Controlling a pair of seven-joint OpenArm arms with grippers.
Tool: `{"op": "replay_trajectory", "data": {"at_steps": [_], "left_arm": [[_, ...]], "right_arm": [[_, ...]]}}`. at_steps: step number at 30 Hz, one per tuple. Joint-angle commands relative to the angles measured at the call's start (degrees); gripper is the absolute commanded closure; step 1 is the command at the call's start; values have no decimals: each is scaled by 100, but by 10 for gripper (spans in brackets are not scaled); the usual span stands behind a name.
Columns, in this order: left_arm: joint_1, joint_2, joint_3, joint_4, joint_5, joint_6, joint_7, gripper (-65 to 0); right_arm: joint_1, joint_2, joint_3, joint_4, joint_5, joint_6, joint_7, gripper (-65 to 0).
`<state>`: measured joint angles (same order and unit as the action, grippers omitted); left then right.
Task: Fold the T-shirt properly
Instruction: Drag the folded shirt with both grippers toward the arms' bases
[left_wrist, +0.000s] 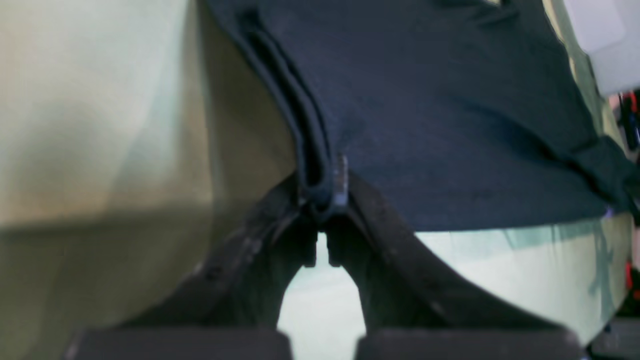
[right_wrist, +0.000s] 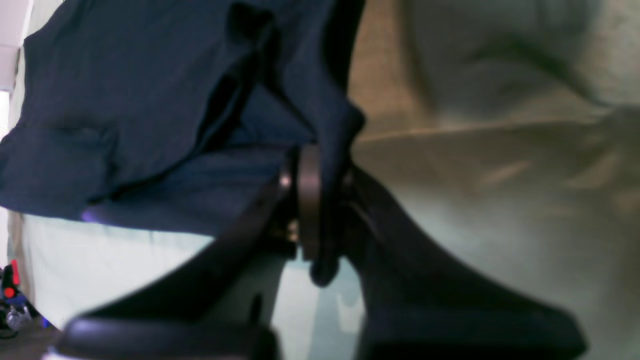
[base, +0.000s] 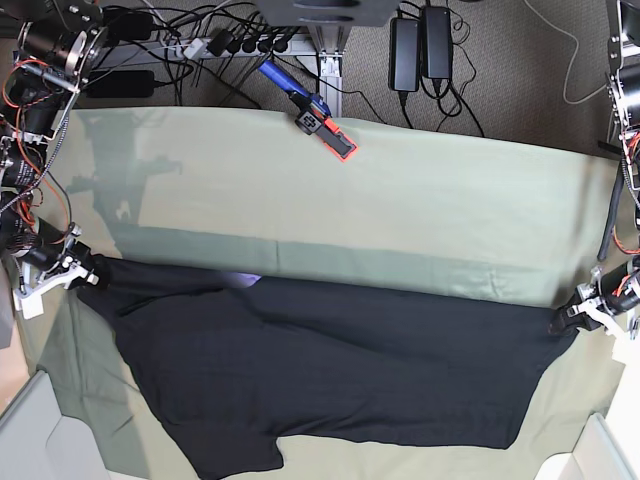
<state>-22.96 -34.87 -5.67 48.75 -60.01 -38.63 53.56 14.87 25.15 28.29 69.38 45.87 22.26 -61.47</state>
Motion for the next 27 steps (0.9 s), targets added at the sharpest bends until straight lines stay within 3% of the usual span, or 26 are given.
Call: {"op": "replay_trajectory", "data": {"at_steps": [1,6,12,17,27], "left_arm": [[-116,-153,-46,94,-109,-137,-52,0],[177,-232,-46,94,-306,-137,42,0],[380,-389,-46,98,-986,-137,662,0],[671,-610,-46,232,-1235,-137,828,0],[1978,-879,-50,1690,-1434,-137,951,0]], "right_arm": [[57,203,44,103,48,352,118,0],[-262,262,46,103,227,361,-42,0],[-654,275,46,157,476,494,-168,0],[-1058,409,46,374,667,525,-315,0],[-1860,680,61,964,717,525,-400,0]]}}
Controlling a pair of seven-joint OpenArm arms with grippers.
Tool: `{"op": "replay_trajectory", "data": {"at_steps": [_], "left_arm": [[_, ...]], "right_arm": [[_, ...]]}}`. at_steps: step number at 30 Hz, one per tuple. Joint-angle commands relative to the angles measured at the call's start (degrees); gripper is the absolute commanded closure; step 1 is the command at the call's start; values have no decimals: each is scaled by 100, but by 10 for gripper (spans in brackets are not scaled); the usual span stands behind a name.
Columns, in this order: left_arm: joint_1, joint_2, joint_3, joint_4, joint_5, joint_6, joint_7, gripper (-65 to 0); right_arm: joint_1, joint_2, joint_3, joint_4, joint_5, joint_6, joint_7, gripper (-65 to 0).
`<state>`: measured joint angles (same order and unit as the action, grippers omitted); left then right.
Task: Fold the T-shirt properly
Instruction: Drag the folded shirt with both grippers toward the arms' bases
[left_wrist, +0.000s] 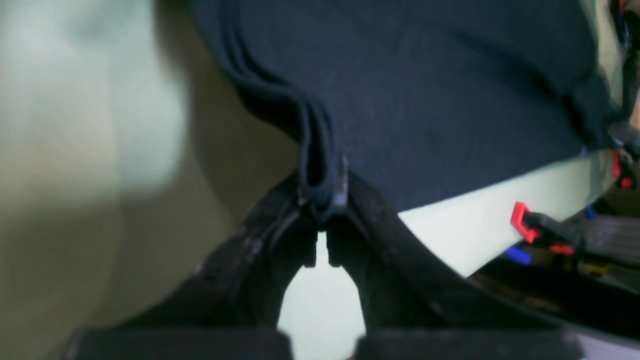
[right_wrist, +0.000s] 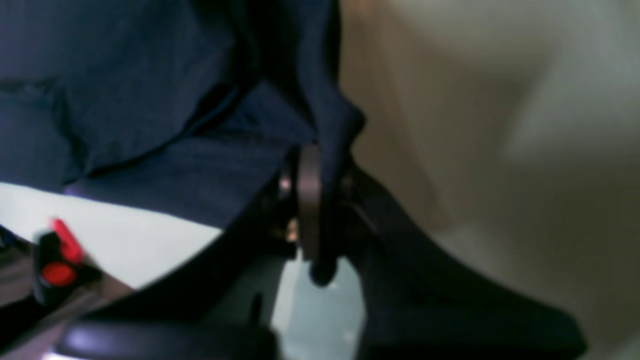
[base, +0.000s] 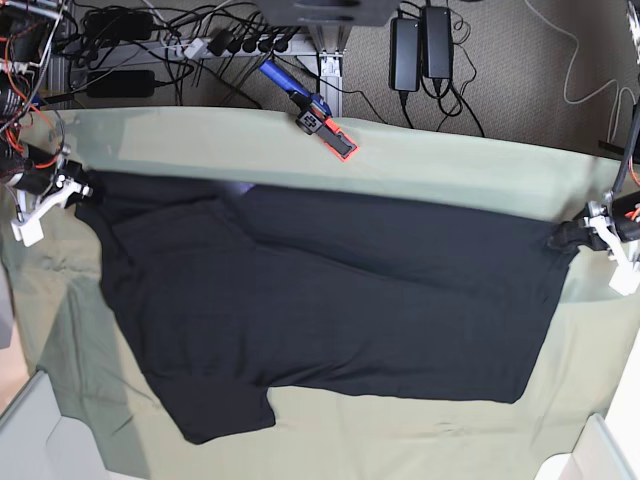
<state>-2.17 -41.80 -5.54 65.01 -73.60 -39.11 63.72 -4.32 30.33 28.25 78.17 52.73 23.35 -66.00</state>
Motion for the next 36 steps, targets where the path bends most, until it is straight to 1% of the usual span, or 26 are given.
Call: {"op": "replay_trajectory", "data": {"at_steps": [1,5,8,11,15,20,30,34,36], "left_arm": [[26,-192,-94,195,-72,-89,-68,0],[468,-188,-461,575,-72,-89,-66,0],[780,-190,-833,715,-72,-89,-44,0],[1008,-188,-1038,831,-81,-89,-26,0],[1209,-186,-1064,964,-138,-89,-26,0],[1283,-190,-1067,966,-229,-89,42,0],[1287,-229,-1067,966,-291,-89,155,0],[1335,-332,-1067,966,-542,-89,275,0],[1349,-365,-1067,966,-619,-89,280,0]], "right_arm": [[-17,177,66,129,33,415,37,0],[-315,234,79,275,35,413,15,0],[-546,234,107,407,87,413,11,0],[-671,238,175,466,96,415,7,0],[-699,236,295,472,197,496,-42,0],[-702,271,341,472,236,501,-98,0],[-752,715,341,470,243,501,-136,0],[-894,872,341,470,280,501,-133,0],[-914,885,341,470,304,501,-136,0]]}}
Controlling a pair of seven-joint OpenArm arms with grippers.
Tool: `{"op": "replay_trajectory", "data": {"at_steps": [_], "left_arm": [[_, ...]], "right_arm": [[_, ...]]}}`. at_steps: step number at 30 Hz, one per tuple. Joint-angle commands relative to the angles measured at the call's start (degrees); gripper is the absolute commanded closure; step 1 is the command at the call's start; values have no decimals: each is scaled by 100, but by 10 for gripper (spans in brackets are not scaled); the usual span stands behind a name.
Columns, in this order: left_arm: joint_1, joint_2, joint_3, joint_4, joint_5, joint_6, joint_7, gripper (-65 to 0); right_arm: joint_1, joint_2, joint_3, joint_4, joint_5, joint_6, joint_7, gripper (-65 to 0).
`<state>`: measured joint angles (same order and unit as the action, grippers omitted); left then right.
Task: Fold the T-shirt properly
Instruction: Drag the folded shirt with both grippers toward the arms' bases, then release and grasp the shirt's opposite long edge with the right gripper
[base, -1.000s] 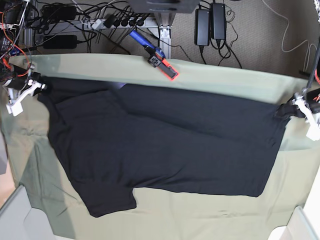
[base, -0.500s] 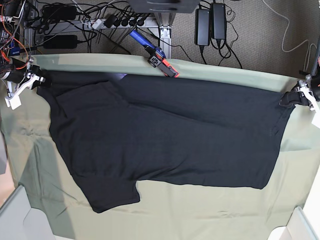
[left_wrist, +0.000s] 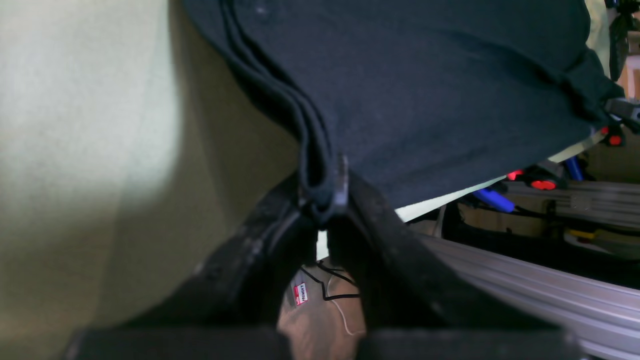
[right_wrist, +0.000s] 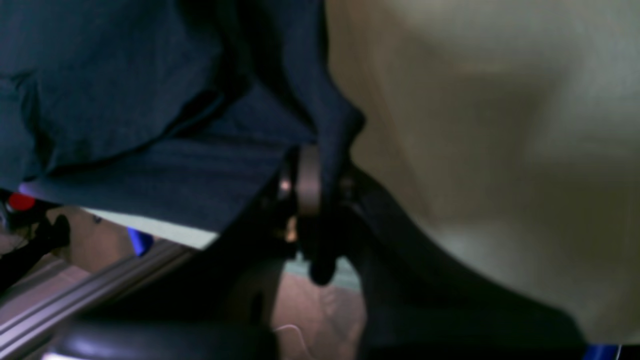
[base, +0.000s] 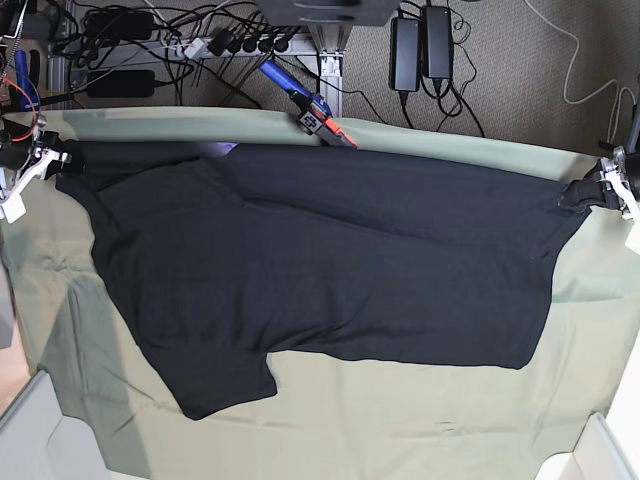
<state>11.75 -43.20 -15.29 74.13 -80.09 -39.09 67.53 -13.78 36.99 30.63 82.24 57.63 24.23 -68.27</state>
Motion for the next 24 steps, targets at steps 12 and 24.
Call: {"op": "replay_trajectory", "data": {"at_steps": [12,24], "left_arm": [[-26,-223,-92,55,160,-91,7,-233],[-85,-271,-92,57,275,-91,-61,-316]], "right_arm": [[24,221,103,63,-511,411,87,-81],[251,227,103,63,-455,409,142,-388]]}}
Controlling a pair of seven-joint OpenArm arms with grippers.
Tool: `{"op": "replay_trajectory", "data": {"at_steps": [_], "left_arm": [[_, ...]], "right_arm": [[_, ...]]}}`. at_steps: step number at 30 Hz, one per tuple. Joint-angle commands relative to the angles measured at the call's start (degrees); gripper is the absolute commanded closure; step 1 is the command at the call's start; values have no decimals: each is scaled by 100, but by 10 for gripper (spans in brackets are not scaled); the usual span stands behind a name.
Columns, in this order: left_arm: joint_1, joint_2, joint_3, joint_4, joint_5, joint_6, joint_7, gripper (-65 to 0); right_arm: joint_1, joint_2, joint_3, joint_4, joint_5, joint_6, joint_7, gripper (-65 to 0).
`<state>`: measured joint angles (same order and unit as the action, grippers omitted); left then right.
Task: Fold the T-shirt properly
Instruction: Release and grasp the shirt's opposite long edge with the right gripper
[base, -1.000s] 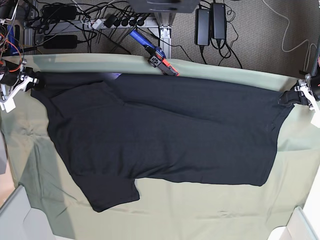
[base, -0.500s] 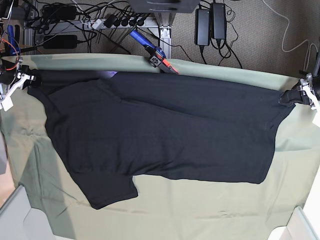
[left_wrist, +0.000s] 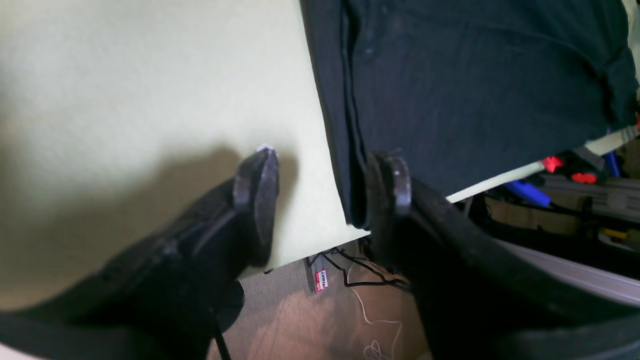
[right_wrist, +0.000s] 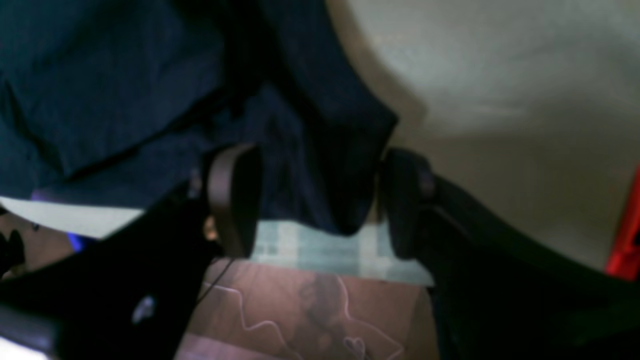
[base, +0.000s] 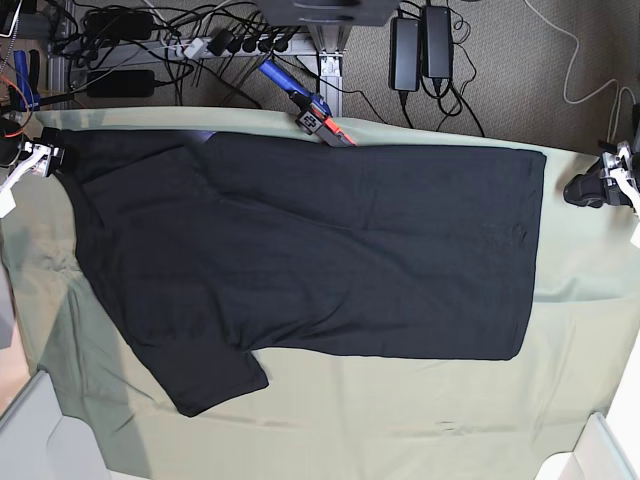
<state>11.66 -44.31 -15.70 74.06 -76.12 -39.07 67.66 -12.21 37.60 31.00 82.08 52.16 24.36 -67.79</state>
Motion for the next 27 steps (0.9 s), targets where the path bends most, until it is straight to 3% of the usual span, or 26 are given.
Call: {"op": "replay_trajectory", "data": {"at_steps": [1,14,21,27], "left_arm": [[-120,-160,-50,63,-125,-93,-72,-316],[-149,-155,-50,1838,-229,-93,-61,-316],[-144,-125,-48,1941,-225,-93,-101,-316],[-142,-125,-48,1941,-227,-93,-101,-316]], "right_arm": [[175,177,66,79,81,396,101,-388],[2350,133,-210,-610,-330,398,844,-388],[3685,-131,-1137,-2524,-1143,398,1755,-388],[4140,-535,-2186,-3418,-1447,404,2074,-388]]}}
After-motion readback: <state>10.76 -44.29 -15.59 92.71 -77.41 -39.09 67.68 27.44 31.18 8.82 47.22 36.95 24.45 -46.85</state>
